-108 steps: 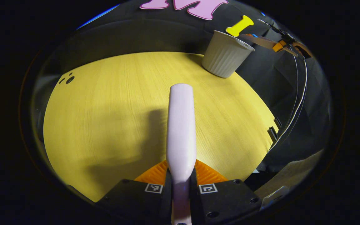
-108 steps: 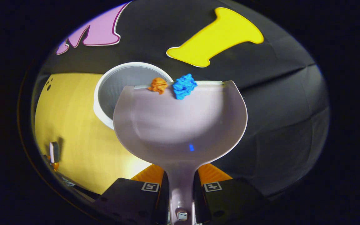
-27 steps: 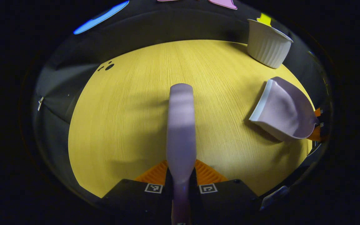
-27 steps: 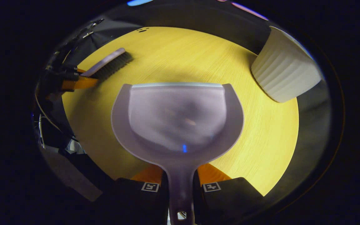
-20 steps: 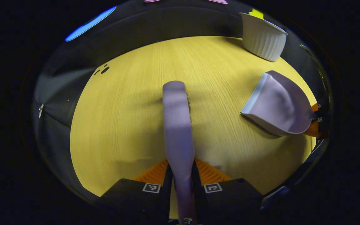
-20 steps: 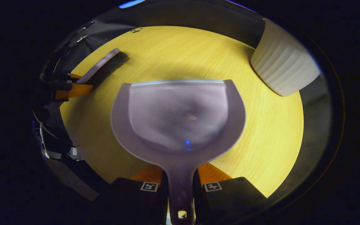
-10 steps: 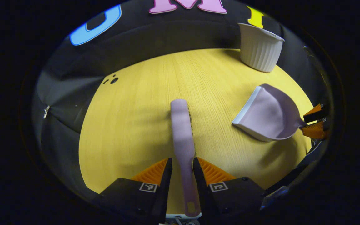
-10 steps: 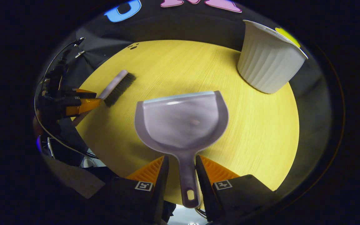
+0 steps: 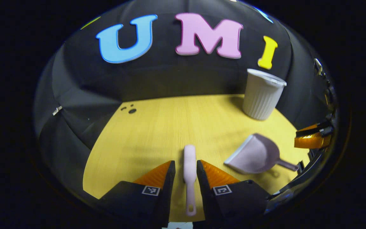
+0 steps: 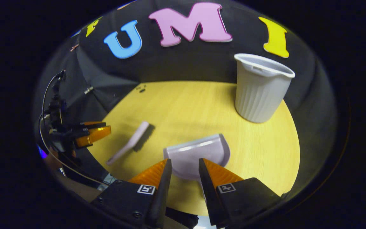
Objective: Pick up the small broom and dustpan from the desktop, sweep the trash into the dustpan with the broom, and then empty the trash into the garbage bin.
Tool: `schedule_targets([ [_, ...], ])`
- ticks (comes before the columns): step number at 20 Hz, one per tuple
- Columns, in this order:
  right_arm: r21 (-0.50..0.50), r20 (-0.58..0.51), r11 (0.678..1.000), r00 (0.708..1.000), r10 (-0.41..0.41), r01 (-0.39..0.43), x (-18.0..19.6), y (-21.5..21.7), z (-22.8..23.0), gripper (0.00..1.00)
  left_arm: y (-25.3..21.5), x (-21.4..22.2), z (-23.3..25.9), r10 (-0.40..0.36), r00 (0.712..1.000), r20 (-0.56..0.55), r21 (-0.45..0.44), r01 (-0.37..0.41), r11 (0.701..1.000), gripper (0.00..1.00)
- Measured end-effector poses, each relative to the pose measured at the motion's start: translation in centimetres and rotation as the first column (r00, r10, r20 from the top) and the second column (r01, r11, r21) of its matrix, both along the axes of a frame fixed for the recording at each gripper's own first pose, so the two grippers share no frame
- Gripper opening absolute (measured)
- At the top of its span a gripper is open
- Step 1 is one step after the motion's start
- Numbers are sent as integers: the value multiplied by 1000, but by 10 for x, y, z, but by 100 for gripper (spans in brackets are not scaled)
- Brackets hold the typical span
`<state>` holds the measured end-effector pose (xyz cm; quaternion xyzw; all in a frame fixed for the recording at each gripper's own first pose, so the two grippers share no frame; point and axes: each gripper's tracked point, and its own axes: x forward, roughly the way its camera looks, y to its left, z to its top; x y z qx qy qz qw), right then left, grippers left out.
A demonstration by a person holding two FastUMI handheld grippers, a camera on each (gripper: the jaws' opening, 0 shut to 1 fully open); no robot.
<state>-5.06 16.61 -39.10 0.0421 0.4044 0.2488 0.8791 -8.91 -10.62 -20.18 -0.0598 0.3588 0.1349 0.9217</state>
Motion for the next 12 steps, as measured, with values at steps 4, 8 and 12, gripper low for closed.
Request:
schedule_targets([
  [4, 39, 187, 999, 982, -32, 25, 32, 5, 55, 56, 11, 16, 62, 27, 984, 177, 8, -29, 1000, 46],
  [8, 73, 335, 996, 940, -65, 43, 57, 15, 114, 57, 19, 19, 107, 37, 959, 282, 30, -48, 998, 45],
  [12, 99, 374, 994, 924, -78, 43, 59, 25, 130, 58, 25, 14, 121, 36, 951, 306, 42, -51, 998, 46],
])
